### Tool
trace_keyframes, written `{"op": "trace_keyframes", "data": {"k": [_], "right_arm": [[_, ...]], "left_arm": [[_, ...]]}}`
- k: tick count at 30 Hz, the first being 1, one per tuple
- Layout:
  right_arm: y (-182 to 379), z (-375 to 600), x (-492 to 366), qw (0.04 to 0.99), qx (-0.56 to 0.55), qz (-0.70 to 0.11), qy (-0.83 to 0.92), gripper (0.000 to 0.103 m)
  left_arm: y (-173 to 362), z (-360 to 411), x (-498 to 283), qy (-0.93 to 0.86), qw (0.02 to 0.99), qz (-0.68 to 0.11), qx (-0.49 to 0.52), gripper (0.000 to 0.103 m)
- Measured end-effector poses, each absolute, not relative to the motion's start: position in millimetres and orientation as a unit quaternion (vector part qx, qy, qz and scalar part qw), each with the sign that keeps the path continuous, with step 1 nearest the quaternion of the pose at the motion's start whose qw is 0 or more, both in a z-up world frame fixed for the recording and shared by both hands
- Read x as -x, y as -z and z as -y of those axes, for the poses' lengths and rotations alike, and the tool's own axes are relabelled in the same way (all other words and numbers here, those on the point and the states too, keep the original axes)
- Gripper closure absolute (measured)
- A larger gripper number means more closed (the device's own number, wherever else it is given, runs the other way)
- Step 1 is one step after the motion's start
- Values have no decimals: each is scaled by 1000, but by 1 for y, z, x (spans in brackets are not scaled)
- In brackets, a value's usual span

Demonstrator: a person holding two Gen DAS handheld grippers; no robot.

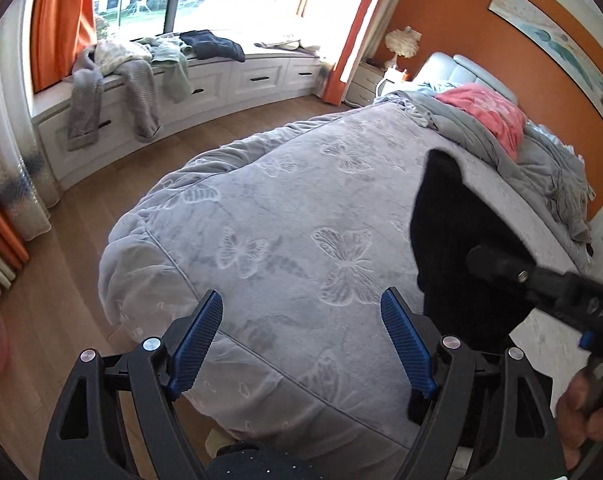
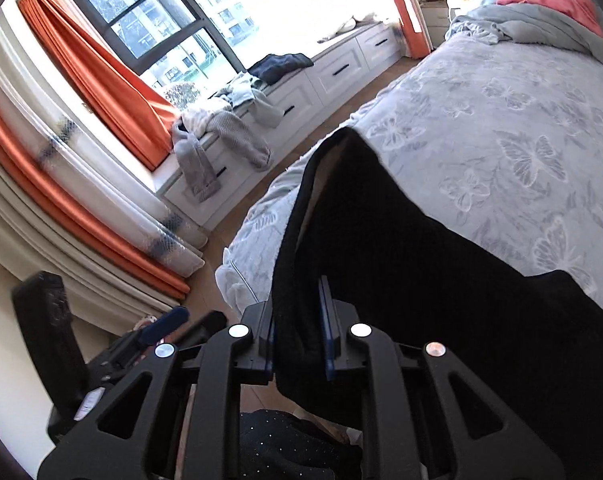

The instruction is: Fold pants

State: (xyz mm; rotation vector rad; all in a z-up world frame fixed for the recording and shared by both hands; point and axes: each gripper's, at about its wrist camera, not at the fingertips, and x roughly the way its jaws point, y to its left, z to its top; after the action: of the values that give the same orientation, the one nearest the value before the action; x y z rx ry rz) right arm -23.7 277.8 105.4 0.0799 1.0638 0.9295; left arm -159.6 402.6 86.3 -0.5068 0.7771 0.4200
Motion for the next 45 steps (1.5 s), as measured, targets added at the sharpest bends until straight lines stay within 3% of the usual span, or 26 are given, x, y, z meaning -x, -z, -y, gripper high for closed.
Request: {"op": "trace_keyframes", "data": {"k": [4, 9, 13, 16, 18, 20, 21, 22, 30, 33, 34, 37, 39, 41, 42, 44, 45], "right_arm": [[-125, -216, 12, 783, -65, -466, -406, 88], [-154, -33, 11, 853, -126, -412, -295, 88], [-68, 107, 44, 865, -141, -464, -128, 79], [-10, 165, 73, 855, -136, -500, -8, 79], [-6, 179, 84, 853, -188, -486, -27, 78], [-16, 177, 82, 860, -192, -469, -54, 67], [-21, 171, 78, 864, -187, -462, -64, 50], [-25, 165, 73, 868, -181, -457, -70, 43], [12, 129, 43, 858, -126, -491, -80, 39], [17, 128, 44, 859, -138, -486, -86, 43], [16, 126, 45, 858, -138, -487, -92, 69], [7, 117, 46, 853, -134, -492, -113, 83], [3, 113, 46, 851, -127, -495, -118, 83], [6, 112, 44, 851, -116, -500, -109, 63], [11, 114, 43, 848, -121, -506, -101, 48], [19, 115, 45, 850, -138, -497, -107, 55], [19, 113, 46, 849, -139, -497, -108, 72]], "left_arm": [[-92, -395, 155, -194, 878, -365, 241, 24], [-93, -348, 125, -113, 890, -375, 235, 24], [-80, -293, 94, -25, 882, -403, 243, 24], [-67, -250, 70, 23, 869, -432, 242, 24], [-60, -223, 58, 47, 862, -446, 237, 24], [-56, -195, 51, 66, 859, -457, 221, 24], [-54, -182, 49, 75, 861, -459, 208, 24], [-53, -169, 48, 80, 863, -460, 193, 24], [-10, -119, 39, 97, 855, -493, 129, 24], [1, -113, 40, 90, 857, -495, 112, 24], [2, -111, 41, 84, 862, -490, 99, 24], [1, -106, 44, 80, 868, -484, 81, 24], [1, -106, 45, 81, 867, -484, 84, 24], [0, -106, 46, 83, 868, -483, 84, 23], [0, -106, 47, 82, 868, -483, 84, 23], [1, -105, 47, 80, 868, -483, 82, 23], [1, -105, 48, 76, 869, -482, 76, 23]]}}
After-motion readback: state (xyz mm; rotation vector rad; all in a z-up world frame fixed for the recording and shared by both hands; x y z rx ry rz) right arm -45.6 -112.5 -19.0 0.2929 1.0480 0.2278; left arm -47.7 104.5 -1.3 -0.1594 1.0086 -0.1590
